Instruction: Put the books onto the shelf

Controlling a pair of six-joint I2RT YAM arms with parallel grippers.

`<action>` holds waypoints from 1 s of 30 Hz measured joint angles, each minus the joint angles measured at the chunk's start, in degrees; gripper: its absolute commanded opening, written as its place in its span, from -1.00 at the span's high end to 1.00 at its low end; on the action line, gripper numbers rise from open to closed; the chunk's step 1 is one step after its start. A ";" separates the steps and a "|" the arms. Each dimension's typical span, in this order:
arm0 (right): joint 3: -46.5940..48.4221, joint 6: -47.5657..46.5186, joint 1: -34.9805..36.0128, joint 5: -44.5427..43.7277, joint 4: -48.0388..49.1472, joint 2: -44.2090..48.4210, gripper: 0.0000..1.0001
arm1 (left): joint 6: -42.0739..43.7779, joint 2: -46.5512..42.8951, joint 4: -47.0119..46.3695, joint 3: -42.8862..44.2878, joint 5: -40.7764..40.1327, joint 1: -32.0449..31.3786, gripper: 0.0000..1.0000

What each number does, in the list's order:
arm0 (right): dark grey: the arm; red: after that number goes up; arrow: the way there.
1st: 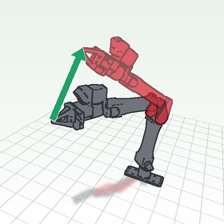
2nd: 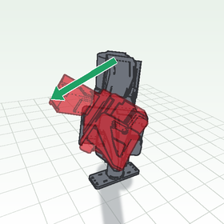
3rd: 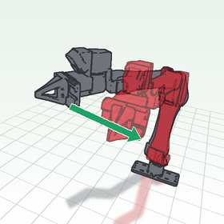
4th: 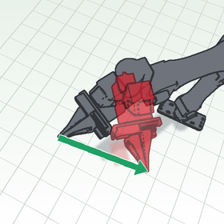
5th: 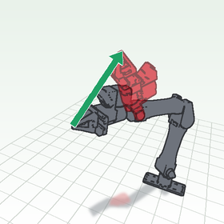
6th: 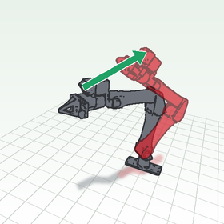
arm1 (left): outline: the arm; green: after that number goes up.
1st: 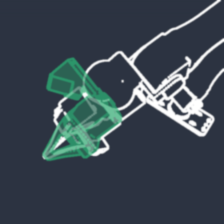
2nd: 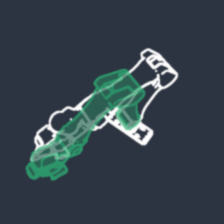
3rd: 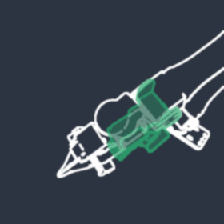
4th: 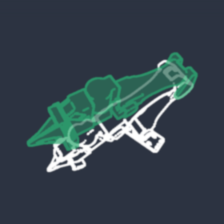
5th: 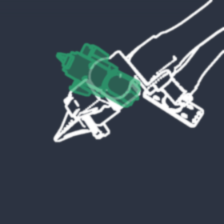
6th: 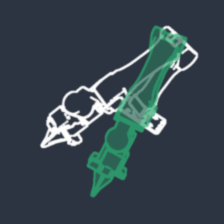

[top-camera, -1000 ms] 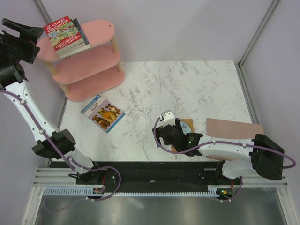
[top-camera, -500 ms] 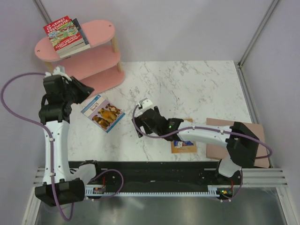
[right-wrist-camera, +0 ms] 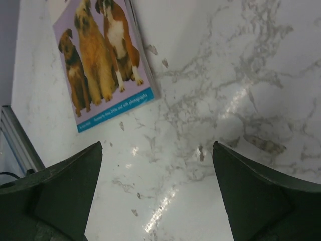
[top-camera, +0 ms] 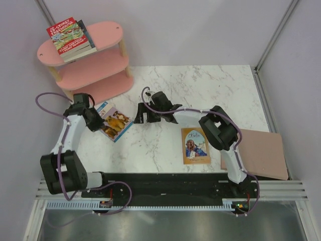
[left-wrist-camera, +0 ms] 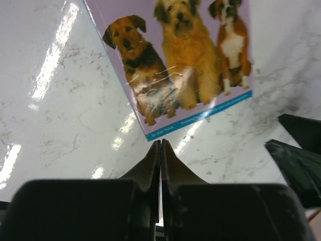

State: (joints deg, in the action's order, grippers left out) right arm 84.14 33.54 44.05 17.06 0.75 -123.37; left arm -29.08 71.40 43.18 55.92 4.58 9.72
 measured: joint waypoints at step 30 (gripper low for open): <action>12.81 16.22 1.92 15.65 14.08 -15.34 -0.27 | 7.87 35.52 7.98 12.66 -12.00 -4.87 0.96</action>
State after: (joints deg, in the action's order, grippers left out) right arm 96.95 49.76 45.98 32.71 14.83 -138.72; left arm -21.21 106.91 51.16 68.58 -7.42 4.84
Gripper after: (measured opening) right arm 0.631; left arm 0.025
